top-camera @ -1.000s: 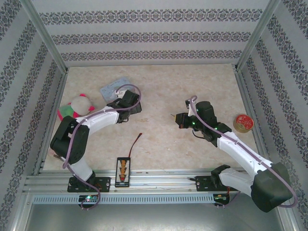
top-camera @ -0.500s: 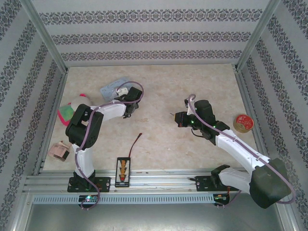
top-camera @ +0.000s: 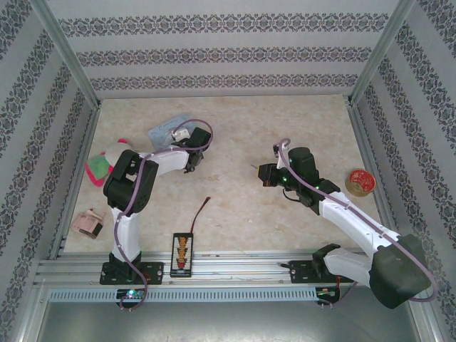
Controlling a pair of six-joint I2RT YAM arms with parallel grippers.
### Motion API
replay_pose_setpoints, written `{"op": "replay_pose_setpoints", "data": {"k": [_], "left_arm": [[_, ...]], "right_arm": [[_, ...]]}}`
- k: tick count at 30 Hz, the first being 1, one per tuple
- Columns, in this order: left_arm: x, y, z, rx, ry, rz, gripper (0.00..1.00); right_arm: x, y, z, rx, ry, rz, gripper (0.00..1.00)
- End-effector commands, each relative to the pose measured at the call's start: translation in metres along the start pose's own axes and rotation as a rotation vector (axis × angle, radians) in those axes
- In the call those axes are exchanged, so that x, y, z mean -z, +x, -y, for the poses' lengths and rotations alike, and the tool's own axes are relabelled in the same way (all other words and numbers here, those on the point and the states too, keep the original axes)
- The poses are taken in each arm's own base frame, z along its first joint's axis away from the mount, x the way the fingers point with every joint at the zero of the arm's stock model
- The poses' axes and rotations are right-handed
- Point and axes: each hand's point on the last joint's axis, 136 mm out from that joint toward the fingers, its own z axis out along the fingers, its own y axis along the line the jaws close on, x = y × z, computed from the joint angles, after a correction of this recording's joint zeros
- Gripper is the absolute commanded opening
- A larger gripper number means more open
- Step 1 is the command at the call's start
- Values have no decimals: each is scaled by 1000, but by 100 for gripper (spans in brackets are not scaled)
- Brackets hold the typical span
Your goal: Unlock the padlock with the key
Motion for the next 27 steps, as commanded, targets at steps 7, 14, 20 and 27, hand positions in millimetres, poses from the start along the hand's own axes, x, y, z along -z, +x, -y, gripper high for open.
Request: {"op": "replay_pose_setpoints", "data": {"k": [7, 14, 20, 27], "left_arm": [[-12, -12, -3, 42, -38, 40, 52], [-15, -14, -6, 84, -34, 37, 49], [-15, -17, -6, 73, -25, 39, 31], [-9, -11, 8, 43, 64, -6, 11]], "right_arm": [[2, -12, -3, 13, -11, 42, 0], [-2, -12, -3, 10, -22, 36, 0], [-5, -12, -3, 7, -28, 30, 0], [-8, -8, 2, -1, -11, 21, 0]]}}
